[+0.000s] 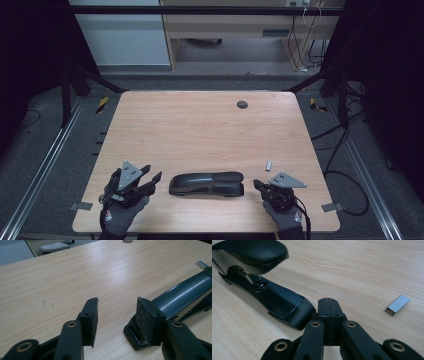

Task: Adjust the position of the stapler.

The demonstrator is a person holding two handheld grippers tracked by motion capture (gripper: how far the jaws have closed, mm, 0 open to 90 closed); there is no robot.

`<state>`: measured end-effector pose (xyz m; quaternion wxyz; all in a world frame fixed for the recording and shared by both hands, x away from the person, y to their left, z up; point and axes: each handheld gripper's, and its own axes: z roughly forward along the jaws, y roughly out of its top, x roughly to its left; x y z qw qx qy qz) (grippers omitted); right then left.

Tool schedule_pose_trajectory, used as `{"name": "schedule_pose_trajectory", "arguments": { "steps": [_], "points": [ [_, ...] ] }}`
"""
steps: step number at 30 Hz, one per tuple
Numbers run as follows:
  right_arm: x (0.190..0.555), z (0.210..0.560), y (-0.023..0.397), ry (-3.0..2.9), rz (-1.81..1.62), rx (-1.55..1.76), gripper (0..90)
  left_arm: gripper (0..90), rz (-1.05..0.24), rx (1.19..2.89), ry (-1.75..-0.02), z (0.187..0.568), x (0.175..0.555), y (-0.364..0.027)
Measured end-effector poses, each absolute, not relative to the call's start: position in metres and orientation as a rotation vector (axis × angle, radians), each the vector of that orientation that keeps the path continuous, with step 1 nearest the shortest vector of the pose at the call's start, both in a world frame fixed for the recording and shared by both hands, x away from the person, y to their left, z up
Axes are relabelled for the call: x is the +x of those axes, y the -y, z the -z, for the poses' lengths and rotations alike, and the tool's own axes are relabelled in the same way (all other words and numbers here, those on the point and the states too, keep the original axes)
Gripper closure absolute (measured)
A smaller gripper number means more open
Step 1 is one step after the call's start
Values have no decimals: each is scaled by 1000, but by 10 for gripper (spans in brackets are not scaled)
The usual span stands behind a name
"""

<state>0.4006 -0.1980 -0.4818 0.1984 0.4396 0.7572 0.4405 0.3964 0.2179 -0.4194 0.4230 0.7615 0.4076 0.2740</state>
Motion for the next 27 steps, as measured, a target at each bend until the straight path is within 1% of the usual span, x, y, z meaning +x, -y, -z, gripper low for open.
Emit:
{"name": "schedule_pose_trajectory", "arguments": {
  "steps": [2,5,8,12,19,27],
  "points": [
    [400,482,196,-2129,-1242,1214,900,598,-678,1913,-998,418,396,-212],
    [400,483,193,-2135,-1245,1215,900,639,-673,1923,-971,416,395,-203],
    [400,485,190,-2147,-1240,1207,900,643,-692,1951,-931,412,395,-188],
    [399,486,188,-2149,-1236,1208,900,628,-729,1986,-885,408,395,-171],
    [399,487,189,-2129,-1231,1197,900,578,-770,2060,-783,403,396,-135],
    [399,487,194,-2095,-1234,1221,872,535,-781,2071,-733,402,395,-116]
  ]
}}
